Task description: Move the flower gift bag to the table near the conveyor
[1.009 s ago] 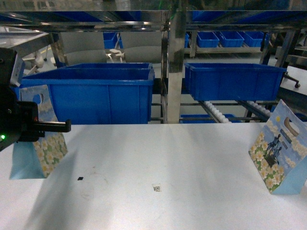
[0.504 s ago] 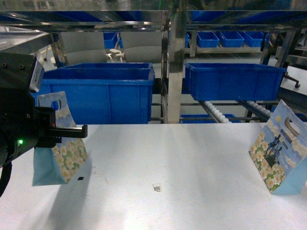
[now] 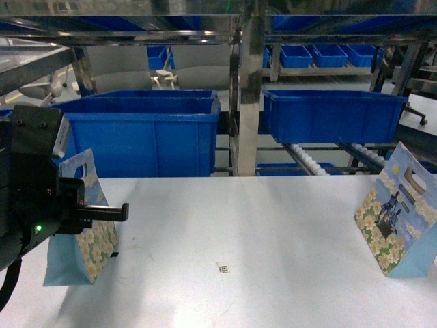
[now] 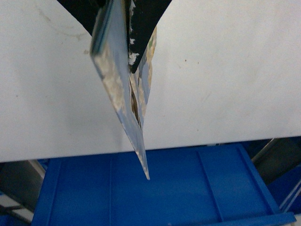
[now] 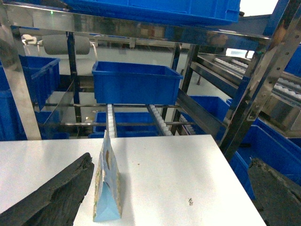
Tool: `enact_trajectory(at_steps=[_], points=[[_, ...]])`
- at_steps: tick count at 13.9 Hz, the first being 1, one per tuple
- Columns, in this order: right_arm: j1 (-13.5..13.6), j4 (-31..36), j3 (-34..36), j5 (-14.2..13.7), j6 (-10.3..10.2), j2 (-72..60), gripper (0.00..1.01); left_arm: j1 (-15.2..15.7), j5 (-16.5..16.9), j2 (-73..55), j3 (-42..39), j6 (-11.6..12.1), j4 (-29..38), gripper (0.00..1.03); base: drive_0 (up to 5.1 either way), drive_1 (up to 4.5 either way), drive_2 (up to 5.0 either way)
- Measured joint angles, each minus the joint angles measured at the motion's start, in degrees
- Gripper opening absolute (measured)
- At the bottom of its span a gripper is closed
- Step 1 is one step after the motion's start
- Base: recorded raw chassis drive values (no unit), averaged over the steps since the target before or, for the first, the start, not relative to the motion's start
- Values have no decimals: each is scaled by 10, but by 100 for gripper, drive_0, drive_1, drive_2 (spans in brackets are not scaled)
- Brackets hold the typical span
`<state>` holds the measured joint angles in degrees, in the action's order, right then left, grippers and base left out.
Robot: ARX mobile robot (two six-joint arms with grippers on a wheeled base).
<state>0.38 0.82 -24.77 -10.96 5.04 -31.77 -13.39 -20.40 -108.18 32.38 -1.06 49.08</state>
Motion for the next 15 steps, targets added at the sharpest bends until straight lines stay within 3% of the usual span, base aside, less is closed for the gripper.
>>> enact_trajectory(at_steps=[3, 5, 10, 13, 15], points=[[0, 0, 0, 0, 0, 0, 98, -24, -11, 14, -2, 9, -89, 2, 0, 0, 0], [0, 0, 0, 0, 0, 0, 98, -42, -10, 43, -5, 22, -121, 30, 0, 0, 0], [0, 0, 0, 0, 0, 0, 98, -48, 1, 126, -17, 31, -155, 100, 0, 0, 0], [0, 0, 0, 0, 0, 0, 98, -38, 29, 199, -17, 31, -182, 98, 0, 0, 0], [0, 0, 0, 0, 0, 0, 98, -23, 72, 284, -21, 56, -193, 98, 0, 0, 0]])
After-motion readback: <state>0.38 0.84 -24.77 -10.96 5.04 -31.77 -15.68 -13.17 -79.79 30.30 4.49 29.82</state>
